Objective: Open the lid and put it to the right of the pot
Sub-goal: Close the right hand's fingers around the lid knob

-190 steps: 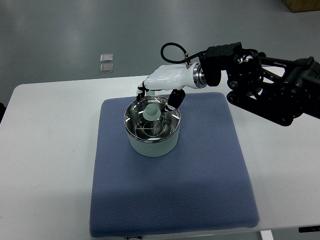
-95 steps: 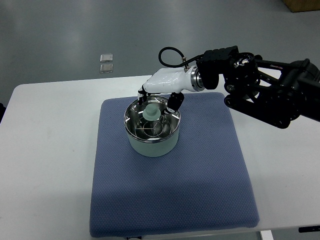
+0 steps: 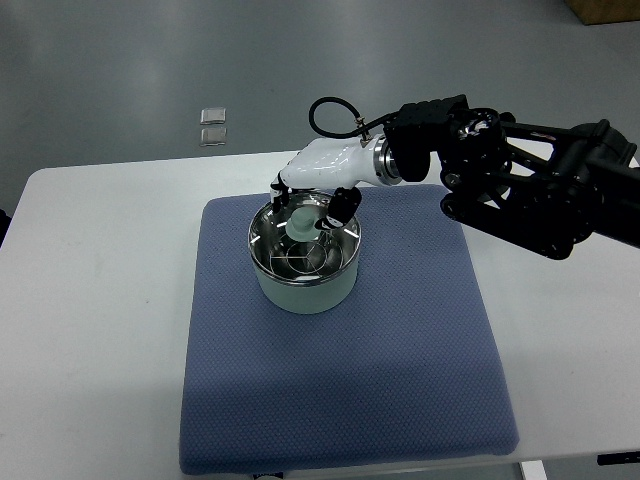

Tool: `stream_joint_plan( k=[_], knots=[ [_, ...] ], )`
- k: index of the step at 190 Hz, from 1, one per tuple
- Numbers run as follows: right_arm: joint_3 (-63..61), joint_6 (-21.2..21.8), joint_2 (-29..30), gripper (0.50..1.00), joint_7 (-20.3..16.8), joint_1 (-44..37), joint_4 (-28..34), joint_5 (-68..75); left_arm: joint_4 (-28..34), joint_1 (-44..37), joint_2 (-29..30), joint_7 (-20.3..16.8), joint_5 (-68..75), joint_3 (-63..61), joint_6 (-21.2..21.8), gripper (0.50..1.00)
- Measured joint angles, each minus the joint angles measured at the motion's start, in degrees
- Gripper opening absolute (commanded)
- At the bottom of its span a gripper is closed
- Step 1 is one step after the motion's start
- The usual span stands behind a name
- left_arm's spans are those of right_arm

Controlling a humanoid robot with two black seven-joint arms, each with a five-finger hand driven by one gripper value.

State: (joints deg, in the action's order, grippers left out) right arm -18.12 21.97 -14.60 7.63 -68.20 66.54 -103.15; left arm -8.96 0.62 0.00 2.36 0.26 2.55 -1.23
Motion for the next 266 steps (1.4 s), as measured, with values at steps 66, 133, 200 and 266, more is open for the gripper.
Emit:
stream_joint_plan(
  k=[66, 133, 200, 266],
  knots=[
    [1.09, 0.09, 0.19, 0.705, -0.08, 0.00, -0.16, -0.18, 0.00, 0.00, 0.00, 0.00, 0.00, 0.00, 0.00, 1.000],
    [1.60, 0.09, 0.19, 0.688, -0.15, 0.08, -1.06, -0.59, 0.00, 0.00, 0.00, 0.02, 0.00, 0.00, 0.00, 1.000],
    [1.44, 0.02, 0.19, 0.672, -0.59, -0.08, -1.06, -0.48, 0.00, 0.00, 0.00, 0.02, 0.00, 0.00, 0.00, 1.000],
    [1.42, 0.16, 0.26, 0.672, -0.53, -0.06, -0.79, -0.17, 0.00, 0.00, 0.00, 0.01, 0.00, 0.00, 0.00, 1.000]
  ],
)
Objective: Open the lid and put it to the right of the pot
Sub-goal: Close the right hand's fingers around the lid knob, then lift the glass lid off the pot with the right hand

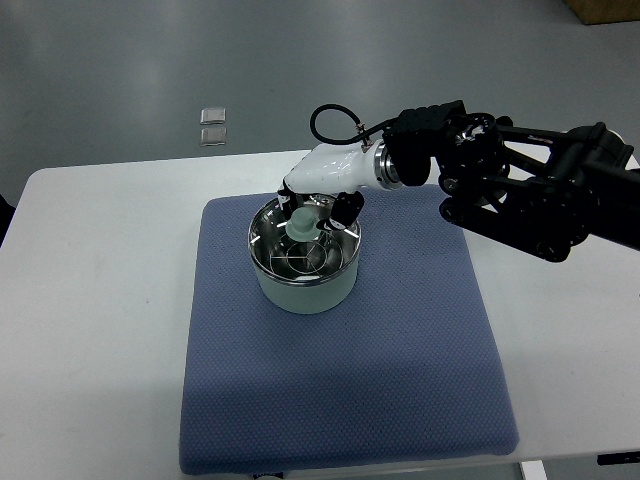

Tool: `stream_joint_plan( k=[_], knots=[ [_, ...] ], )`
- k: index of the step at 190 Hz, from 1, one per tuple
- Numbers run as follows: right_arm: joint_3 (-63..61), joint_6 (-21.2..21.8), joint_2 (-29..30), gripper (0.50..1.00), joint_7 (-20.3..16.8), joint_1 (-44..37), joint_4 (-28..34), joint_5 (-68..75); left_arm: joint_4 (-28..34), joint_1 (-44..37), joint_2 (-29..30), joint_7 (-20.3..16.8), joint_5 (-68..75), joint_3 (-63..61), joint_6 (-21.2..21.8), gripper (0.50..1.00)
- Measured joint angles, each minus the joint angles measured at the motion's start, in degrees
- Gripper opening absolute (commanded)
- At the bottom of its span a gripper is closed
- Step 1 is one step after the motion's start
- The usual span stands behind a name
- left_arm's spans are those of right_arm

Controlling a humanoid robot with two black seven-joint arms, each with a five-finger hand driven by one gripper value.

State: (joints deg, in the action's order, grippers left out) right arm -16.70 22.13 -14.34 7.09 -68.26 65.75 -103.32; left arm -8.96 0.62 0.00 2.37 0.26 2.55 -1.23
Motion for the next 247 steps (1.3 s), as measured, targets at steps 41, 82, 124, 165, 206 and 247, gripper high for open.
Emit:
stream_joint_plan(
  k=[41, 82, 124, 165, 206, 247],
  knots=[
    [-0.08, 0.02, 0.51, 0.674, 0.03, 0.05, 0.32, 0.20, 0.00, 0.00, 0.00, 0.00, 0.00, 0.00, 0.00, 1.000],
    [-0.09, 0.02, 0.88, 0.672, 0.03, 0.13, 0.34, 0.14, 0.00, 0.00, 0.00, 0.00, 0.00, 0.00, 0.00, 1.000],
    [-0.04, 0.02, 0.90, 0.660, -0.05, 0.14, 0.35, -0.24, 0.00, 0.00, 0.00, 0.00, 0.00, 0.00, 0.00, 1.000],
    [0.00, 0.02, 0.74, 0.658, -0.23, 0.14, 0.28, -0.38, 0.00, 0.00, 0.00, -0.01, 0.00, 0.00, 0.00, 1.000],
    [0.00, -0.04, 0.72, 0.643, -0.40, 0.04, 0.25, -0.41, 0.00, 0.00, 0.00, -0.01, 0.00, 0.00, 0.00, 1.000],
    [0.00, -0.07, 0.78, 0.613, -0.41, -0.01, 0.25, -0.41, 0.00, 0.00, 0.00, -0.01, 0.00, 0.00, 0.00, 1.000]
  ],
)
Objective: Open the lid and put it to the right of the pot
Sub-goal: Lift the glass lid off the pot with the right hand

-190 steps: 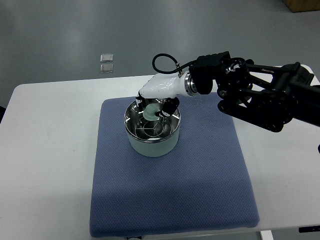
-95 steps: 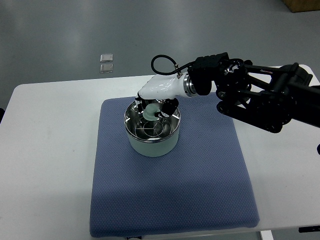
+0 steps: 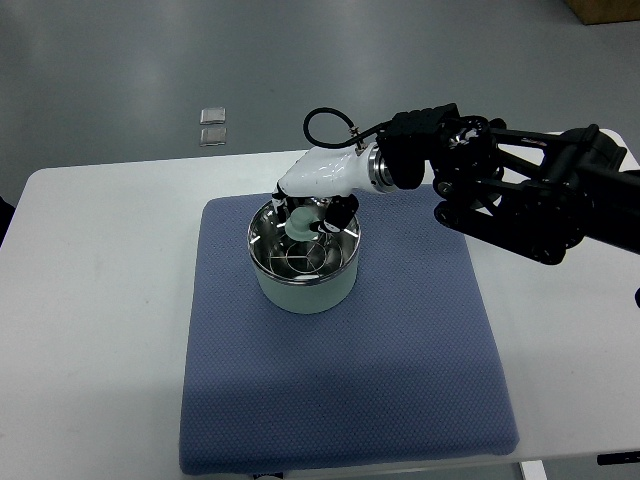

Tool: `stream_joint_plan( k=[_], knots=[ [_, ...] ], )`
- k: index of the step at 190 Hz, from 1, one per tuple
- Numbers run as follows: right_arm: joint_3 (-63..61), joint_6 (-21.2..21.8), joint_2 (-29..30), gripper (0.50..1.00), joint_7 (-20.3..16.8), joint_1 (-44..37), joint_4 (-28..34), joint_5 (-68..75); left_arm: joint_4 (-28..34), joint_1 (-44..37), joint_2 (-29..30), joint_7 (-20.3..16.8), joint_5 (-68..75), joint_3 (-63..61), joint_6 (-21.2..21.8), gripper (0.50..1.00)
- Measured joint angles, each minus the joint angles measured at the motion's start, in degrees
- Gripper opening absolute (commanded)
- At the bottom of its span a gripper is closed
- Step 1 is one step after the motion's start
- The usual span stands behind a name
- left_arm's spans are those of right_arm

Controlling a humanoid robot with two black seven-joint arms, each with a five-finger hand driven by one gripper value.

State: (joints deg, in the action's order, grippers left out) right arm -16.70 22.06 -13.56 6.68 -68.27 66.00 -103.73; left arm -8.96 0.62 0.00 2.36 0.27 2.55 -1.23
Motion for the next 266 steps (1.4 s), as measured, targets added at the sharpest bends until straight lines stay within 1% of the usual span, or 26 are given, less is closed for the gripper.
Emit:
stream_joint_plan(
  k=[6, 7, 20, 29, 45, 55, 56, 71, 123, 165, 199, 266],
  knots=[
    [0.00, 0.00, 0.01, 0.613, 0.00, 0.00, 0.00, 0.00, 0.00, 0.00, 0.00, 0.00, 0.00, 0.00, 0.00, 1.000],
    [0.00, 0.00, 0.01, 0.605, 0.00, 0.00, 0.00, 0.00, 0.00, 0.00, 0.00, 0.00, 0.00, 0.00, 0.00, 1.000],
    [0.00, 0.00, 0.02, 0.580, 0.00, 0.00, 0.00, 0.01, 0.00, 0.00, 0.00, 0.00, 0.00, 0.00, 0.00, 1.000],
    [0.00, 0.00, 0.03, 0.554, 0.00, 0.00, 0.00, 0.01, 0.00, 0.00, 0.00, 0.00, 0.00, 0.00, 0.00, 1.000],
    [0.00, 0.00, 0.03, 0.531, 0.00, 0.01, 0.00, 0.02, 0.00, 0.00, 0.00, 0.00, 0.00, 0.00, 0.00, 1.000],
    [0.00, -0.01, 0.03, 0.531, 0.00, 0.02, 0.00, 0.02, 0.00, 0.00, 0.00, 0.00, 0.00, 0.00, 0.00, 1.000],
    [0.00, -0.01, 0.03, 0.513, 0.00, 0.03, 0.00, 0.02, 0.00, 0.00, 0.00, 0.00, 0.00, 0.00, 0.00, 1.000],
    [0.00, 0.00, 0.03, 0.500, 0.00, 0.05, 0.00, 0.05, 0.00, 0.00, 0.00, 0.00, 0.00, 0.00, 0.00, 1.000],
    [-0.23, -0.01, 0.03, 0.500, 0.24, 0.08, 0.19, 0.18, 0.00, 0.00, 0.00, 0.02, 0.00, 0.00, 0.00, 1.000],
    [-0.83, 0.04, -0.55, 0.500, 0.59, 0.08, 1.98, 0.74, 0.00, 0.00, 0.00, 0.02, 0.00, 0.00, 0.00, 1.000],
    [-1.14, 0.25, -2.16, 0.500, 0.70, -0.47, 3.63, 1.13, 0.00, 0.00, 0.00, 0.02, 0.00, 0.00, 0.00, 1.000],
    [-2.66, 0.19, -5.29, 0.500, 1.10, -1.07, 4.46, 1.50, 0.00, 0.01, 0.00, 0.02, 0.00, 0.00, 0.00, 1.000]
  ],
)
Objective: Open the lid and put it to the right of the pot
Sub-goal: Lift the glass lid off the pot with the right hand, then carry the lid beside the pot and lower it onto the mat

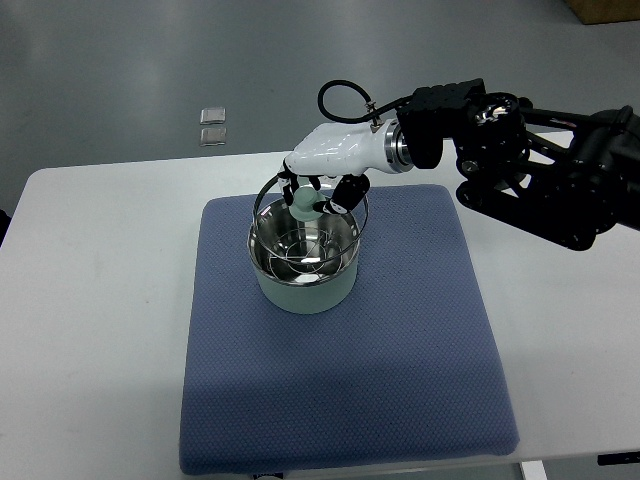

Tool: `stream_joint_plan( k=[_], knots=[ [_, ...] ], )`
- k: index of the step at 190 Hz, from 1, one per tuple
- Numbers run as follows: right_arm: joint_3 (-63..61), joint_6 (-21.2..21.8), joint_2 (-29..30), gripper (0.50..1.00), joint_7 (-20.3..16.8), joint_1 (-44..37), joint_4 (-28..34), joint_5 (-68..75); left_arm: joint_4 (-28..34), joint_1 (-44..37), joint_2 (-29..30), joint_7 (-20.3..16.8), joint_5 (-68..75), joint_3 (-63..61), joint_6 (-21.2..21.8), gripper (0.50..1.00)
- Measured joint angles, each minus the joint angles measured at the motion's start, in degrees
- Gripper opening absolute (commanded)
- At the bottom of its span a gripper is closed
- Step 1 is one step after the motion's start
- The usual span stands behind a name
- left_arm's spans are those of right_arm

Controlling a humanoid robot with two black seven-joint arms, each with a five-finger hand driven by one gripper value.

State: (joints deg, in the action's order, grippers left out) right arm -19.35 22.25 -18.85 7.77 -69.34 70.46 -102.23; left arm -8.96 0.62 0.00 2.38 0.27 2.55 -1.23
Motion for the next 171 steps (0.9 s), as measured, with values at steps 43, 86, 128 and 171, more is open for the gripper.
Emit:
stream_joint_plan(
  k=[43, 86, 128, 171],
  knots=[
    [-0.75, 0.07, -5.06, 0.500, 0.56, 0.19, 2.61, 0.38, 0.00, 0.00, 0.00, 0.00, 0.00, 0.00, 0.00, 1.000],
    [-0.95, -0.55, -13.06, 0.500, 1.81, 1.15, 3.28, 2.76, 0.00, 0.00, 0.00, -0.01, 0.00, 0.00, 0.00, 1.000],
    [-0.31, -3.35, -19.07, 0.500, 3.35, 5.84, 3.37, 3.43, 0.00, -0.02, 0.00, -0.01, 0.00, 0.00, 0.00, 1.000],
    [0.77, -6.69, -19.93, 0.500, 3.73, 11.84, 3.09, 2.96, 0.00, 0.00, 0.00, -0.04, 0.00, 0.00, 0.00, 1.000]
  ],
)
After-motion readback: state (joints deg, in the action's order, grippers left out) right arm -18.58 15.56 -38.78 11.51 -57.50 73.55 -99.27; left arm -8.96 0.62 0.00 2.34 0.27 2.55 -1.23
